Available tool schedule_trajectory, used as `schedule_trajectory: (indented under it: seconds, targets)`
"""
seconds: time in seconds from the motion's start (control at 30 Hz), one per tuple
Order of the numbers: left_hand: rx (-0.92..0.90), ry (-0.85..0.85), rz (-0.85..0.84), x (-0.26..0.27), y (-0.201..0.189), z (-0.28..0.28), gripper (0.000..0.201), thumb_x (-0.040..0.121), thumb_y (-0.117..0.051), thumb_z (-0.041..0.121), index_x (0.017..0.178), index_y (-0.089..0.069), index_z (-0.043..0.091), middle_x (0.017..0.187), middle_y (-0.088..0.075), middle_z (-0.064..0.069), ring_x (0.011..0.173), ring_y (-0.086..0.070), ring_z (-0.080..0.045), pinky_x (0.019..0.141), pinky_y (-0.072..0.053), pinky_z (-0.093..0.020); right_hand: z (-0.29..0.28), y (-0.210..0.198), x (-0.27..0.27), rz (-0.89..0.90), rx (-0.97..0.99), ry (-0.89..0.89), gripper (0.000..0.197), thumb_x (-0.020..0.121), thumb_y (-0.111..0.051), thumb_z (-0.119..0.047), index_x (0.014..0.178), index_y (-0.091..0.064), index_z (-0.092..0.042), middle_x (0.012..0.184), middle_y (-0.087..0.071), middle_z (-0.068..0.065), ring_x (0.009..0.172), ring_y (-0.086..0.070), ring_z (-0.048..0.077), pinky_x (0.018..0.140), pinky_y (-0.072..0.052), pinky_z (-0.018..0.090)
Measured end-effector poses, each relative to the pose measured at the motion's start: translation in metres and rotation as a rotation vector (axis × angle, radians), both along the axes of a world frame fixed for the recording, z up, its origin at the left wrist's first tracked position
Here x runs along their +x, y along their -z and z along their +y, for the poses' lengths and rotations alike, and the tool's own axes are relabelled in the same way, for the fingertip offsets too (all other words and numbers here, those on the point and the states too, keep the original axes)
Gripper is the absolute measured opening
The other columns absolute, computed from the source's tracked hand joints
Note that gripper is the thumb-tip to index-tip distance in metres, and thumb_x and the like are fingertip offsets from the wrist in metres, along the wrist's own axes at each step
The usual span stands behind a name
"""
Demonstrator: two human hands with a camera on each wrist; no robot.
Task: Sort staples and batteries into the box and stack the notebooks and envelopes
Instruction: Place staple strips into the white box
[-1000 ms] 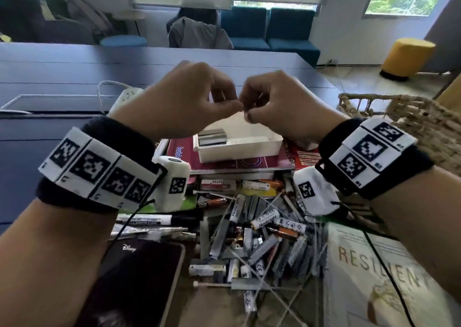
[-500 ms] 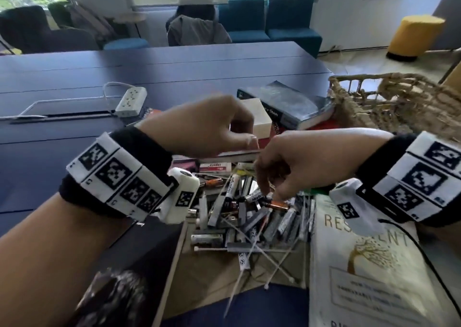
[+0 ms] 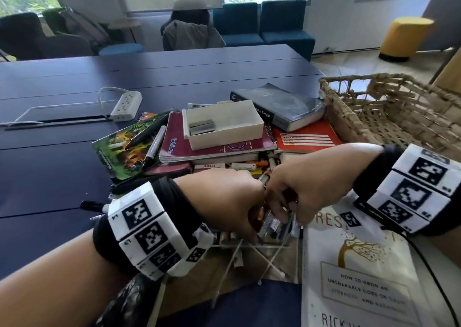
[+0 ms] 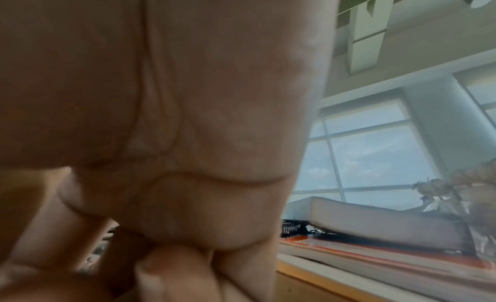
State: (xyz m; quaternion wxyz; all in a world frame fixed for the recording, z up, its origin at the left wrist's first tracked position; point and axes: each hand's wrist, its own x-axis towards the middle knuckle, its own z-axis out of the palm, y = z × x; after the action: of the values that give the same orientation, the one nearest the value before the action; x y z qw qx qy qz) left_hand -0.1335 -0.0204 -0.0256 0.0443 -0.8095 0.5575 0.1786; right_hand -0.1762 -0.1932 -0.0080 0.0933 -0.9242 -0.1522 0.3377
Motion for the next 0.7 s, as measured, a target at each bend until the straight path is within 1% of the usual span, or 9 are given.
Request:
schedule_trajectory:
  seconds: [0.1, 0.17, 0.23, 0.33, 0.4, 0.5, 0.57, 0.63, 0.7]
  targets:
    - [-0.008, 0.002, -0.019, 0.0, 0.0, -0.003, 0.036, 0.081, -0.079, 0.044, 0.065, -0.051, 0.028, 0.053, -0.05, 0.013, 0.046, -0.049, 0.001, 0.046, -0.036, -0.021, 0.003, 0.003, 0.001, 0.017, -0.008, -0.034, 0.015, 0.08, -0.085, -0.028, 0.092, -0.075, -0.03, 0.089, -0.071, -0.01, 0.079, -0.064, 0.004, 0.068, -0.051, 0.023]
    - [-0.015, -0.002, 0.026, 0.002, 0.0, -0.002, 0.037, 0.082, -0.08, 0.037, 0.065, -0.048, 0.028, 0.052, -0.052, 0.016, 0.047, -0.051, 0.009, 0.043, -0.036, -0.017, 0.006, 0.007, 0.003, 0.022, 0.003, -0.064, 0.013, 0.08, -0.085, -0.027, 0.089, -0.076, -0.029, 0.085, -0.072, -0.012, 0.075, -0.063, -0.001, 0.065, -0.047, 0.017]
    - [-0.027, -0.001, 0.048, 0.004, -0.001, -0.003, 0.041, 0.083, -0.079, 0.031, 0.063, -0.043, 0.032, 0.053, -0.05, 0.016, 0.05, -0.05, 0.012, 0.043, -0.034, -0.015, 0.008, 0.01, 0.004, 0.028, 0.013, -0.093, 0.012, 0.081, -0.084, -0.023, 0.088, -0.075, -0.027, 0.084, -0.071, -0.011, 0.075, -0.062, -0.001, 0.064, -0.045, 0.013]
    - [-0.044, -0.01, 0.083, 0.008, -0.003, -0.001, 0.036, 0.083, -0.078, 0.027, 0.063, -0.049, 0.027, 0.053, -0.051, 0.013, 0.047, -0.05, 0.007, 0.042, -0.031, -0.012, 0.01, 0.012, 0.004, 0.035, 0.03, -0.103, 0.01, 0.084, -0.082, -0.02, 0.091, -0.075, -0.022, 0.09, -0.072, -0.008, 0.081, -0.063, 0.003, 0.073, -0.049, 0.017]
    - [-0.059, -0.025, 0.099, 0.012, -0.006, 0.002, 0.033, 0.084, -0.077, 0.023, 0.061, -0.052, 0.021, 0.051, -0.051, 0.008, 0.044, -0.05, 0.002, 0.04, -0.033, -0.012, 0.01, 0.013, 0.004, 0.025, 0.037, -0.103, 0.007, 0.085, -0.08, -0.02, 0.09, -0.076, -0.022, 0.087, -0.071, -0.009, 0.077, -0.061, 0.0, 0.07, -0.048, 0.016]
    - [-0.083, -0.052, 0.101, 0.02, -0.009, 0.005, 0.022, 0.085, -0.074, 0.022, 0.069, -0.064, 0.012, 0.059, -0.056, -0.001, 0.047, -0.049, -0.004, 0.043, -0.036, -0.015, 0.009, 0.014, 0.003, 0.01, 0.06, -0.095, 0.006, 0.086, -0.077, -0.019, 0.087, -0.075, -0.025, 0.082, -0.07, -0.011, 0.071, -0.059, -0.003, 0.063, -0.045, 0.013]
    - [-0.108, -0.089, 0.147, 0.027, -0.011, 0.007, 0.019, 0.089, -0.073, 0.022, 0.073, -0.066, 0.013, 0.063, -0.06, 0.0, 0.048, -0.05, -0.004, 0.046, -0.038, -0.014, 0.008, 0.014, 0.003, 0.004, 0.092, -0.089, 0.011, 0.087, -0.075, -0.017, 0.082, -0.074, -0.027, 0.079, -0.07, -0.01, 0.068, -0.06, -0.001, 0.063, -0.045, 0.015]
    - [-0.129, -0.133, 0.221, 0.034, -0.015, 0.01, 0.02, 0.093, -0.072, 0.025, 0.076, -0.067, 0.016, 0.064, -0.065, 0.002, 0.049, -0.056, -0.004, 0.051, -0.046, -0.019, 0.007, 0.014, 0.002, -0.002, 0.121, -0.078, 0.015, 0.087, -0.074, -0.016, 0.08, -0.072, -0.029, 0.076, -0.069, -0.012, 0.067, -0.06, -0.001, 0.062, -0.045, 0.016]
    - [-0.152, -0.19, 0.281, 0.04, -0.02, 0.014, 0.019, 0.096, -0.07, 0.026, 0.08, -0.067, 0.017, 0.065, -0.07, 0.003, 0.053, -0.065, -0.008, 0.053, -0.051, -0.023, 0.006, 0.013, 0.001, -0.022, 0.145, -0.065, 0.014, 0.087, -0.073, -0.015, 0.081, -0.073, -0.027, 0.075, -0.068, -0.012, 0.065, -0.059, -0.002, 0.061, -0.046, 0.016]
